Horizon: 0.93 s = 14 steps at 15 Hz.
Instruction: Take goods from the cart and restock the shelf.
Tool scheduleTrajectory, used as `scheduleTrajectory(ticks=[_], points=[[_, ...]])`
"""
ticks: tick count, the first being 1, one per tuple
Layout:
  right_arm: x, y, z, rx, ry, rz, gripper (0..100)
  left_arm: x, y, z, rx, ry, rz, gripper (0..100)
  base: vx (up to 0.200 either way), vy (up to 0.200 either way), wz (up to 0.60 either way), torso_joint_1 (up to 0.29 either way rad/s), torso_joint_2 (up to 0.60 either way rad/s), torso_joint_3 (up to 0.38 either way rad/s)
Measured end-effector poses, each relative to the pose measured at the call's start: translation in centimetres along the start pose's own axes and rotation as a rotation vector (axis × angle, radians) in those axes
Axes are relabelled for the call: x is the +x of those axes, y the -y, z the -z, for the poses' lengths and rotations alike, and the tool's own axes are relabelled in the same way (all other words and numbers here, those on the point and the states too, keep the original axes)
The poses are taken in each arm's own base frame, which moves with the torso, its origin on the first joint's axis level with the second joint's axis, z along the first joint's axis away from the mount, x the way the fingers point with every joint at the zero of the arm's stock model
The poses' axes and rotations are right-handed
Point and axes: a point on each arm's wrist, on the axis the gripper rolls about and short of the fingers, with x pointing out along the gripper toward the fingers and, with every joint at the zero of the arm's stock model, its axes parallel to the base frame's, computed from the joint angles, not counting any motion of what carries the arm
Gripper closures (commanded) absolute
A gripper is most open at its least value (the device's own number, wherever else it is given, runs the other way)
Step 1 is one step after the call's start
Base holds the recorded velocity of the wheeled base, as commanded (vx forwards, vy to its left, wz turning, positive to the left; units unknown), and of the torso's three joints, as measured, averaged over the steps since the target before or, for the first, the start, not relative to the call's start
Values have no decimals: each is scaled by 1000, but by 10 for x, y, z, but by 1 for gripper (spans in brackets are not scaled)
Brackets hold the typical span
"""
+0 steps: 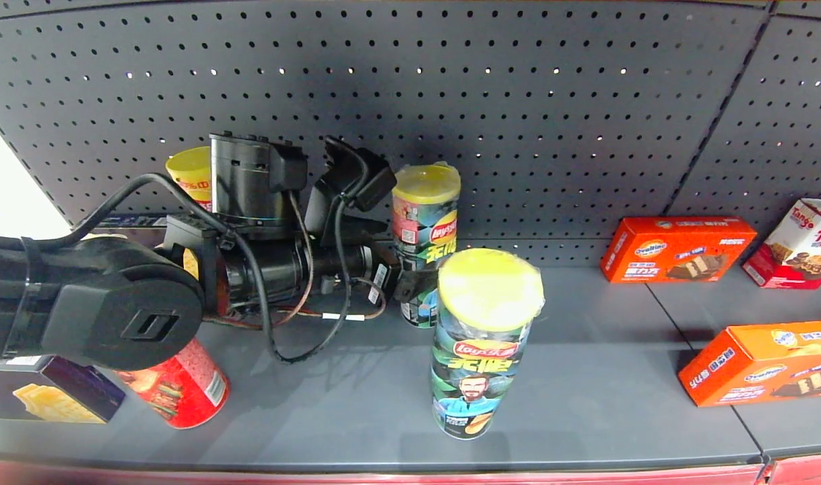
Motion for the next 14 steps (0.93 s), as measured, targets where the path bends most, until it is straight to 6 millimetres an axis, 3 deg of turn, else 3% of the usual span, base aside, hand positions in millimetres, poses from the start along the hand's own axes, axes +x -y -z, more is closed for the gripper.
scheduleTrajectory(ticks=[14], points=[[0, 0, 0, 0, 0, 0, 0, -5, -1, -5, 13, -112, -194, 0, 0, 0, 0, 0, 0, 0]])
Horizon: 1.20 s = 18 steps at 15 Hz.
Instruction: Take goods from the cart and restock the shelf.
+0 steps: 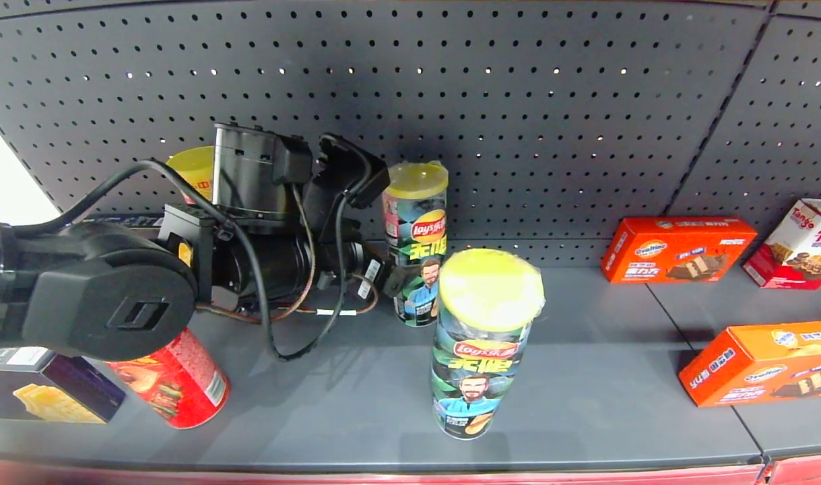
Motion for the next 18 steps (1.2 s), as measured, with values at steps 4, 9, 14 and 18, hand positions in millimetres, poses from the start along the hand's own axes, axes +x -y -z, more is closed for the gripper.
scheduleTrajectory(ticks=[4, 9, 14, 18], points=[[0, 0, 0, 0, 0, 0, 0, -2, -1, -3, 2, -12, -38, 0, 0, 0, 0, 0, 0, 0], [0, 0, 0, 0, 0, 1, 0, -7, -2, -2, 6, -48, -69, 0, 0, 0, 0, 0, 0, 0], [0, 0, 0, 0, 0, 0, 0, -9, -5, -2, 4, -52, -101, 0, 0, 0, 0, 0, 0, 0], [0, 0, 0, 0, 0, 0, 0, -9, -7, -1, 2, -59, -127, 0, 0, 0, 0, 0, 0, 0]])
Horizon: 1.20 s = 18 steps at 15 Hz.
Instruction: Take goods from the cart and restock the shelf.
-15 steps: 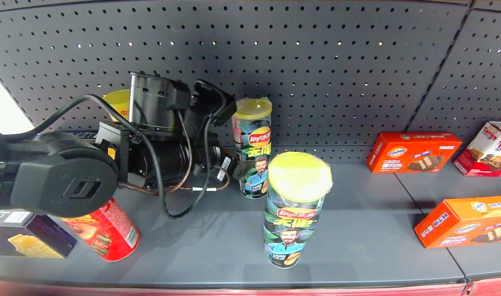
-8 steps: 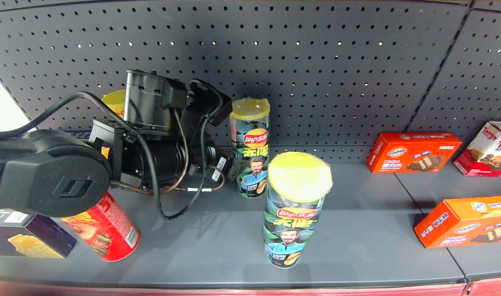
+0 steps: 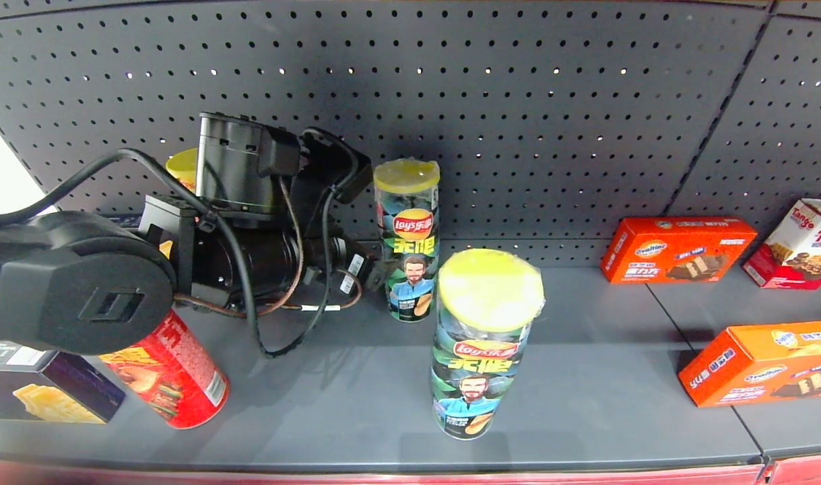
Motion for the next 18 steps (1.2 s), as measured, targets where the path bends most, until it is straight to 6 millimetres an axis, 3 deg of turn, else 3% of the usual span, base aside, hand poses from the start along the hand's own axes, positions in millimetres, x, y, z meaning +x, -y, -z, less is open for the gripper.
scheduleTrajectory(ticks=[10, 18], points=[[0, 0, 0, 0, 0, 0, 0, 0, -2, 2, -1, -19, -49, 0, 0, 0, 0, 0, 0, 0], [0, 0, 0, 0, 0, 0, 0, -22, -8, 3, 6, -67, -104, 0, 0, 0, 0, 0, 0, 0]])
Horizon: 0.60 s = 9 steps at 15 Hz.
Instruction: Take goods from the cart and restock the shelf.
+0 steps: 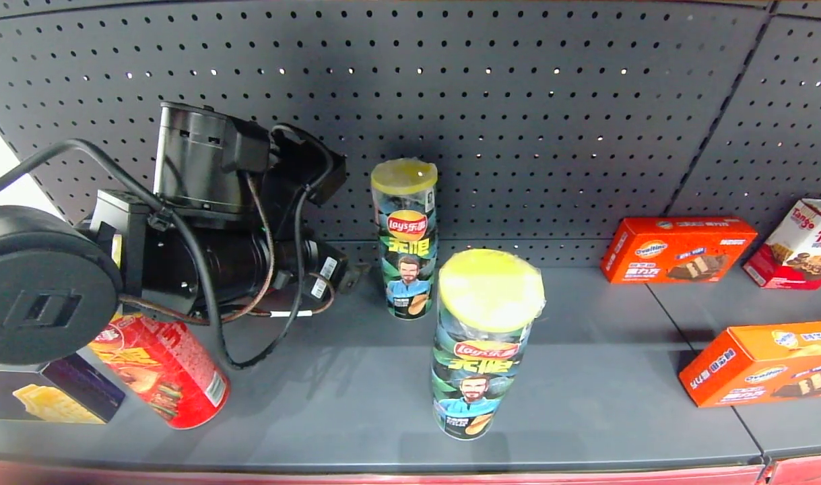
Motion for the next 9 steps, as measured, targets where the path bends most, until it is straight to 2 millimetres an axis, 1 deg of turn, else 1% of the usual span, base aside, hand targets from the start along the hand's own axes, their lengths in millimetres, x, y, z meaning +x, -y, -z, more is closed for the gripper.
scheduleTrajectory(ticks=[2, 9], points=[[0, 0, 0, 0, 0, 0, 0, 2, -1, 0, 0, -6, -14, 0, 0, 0, 0, 0, 0, 0], [0, 0, 0, 0, 0, 0, 0, 29, 6, 0, 5, -35, -11, 0, 0, 0, 0, 0, 0, 0]])
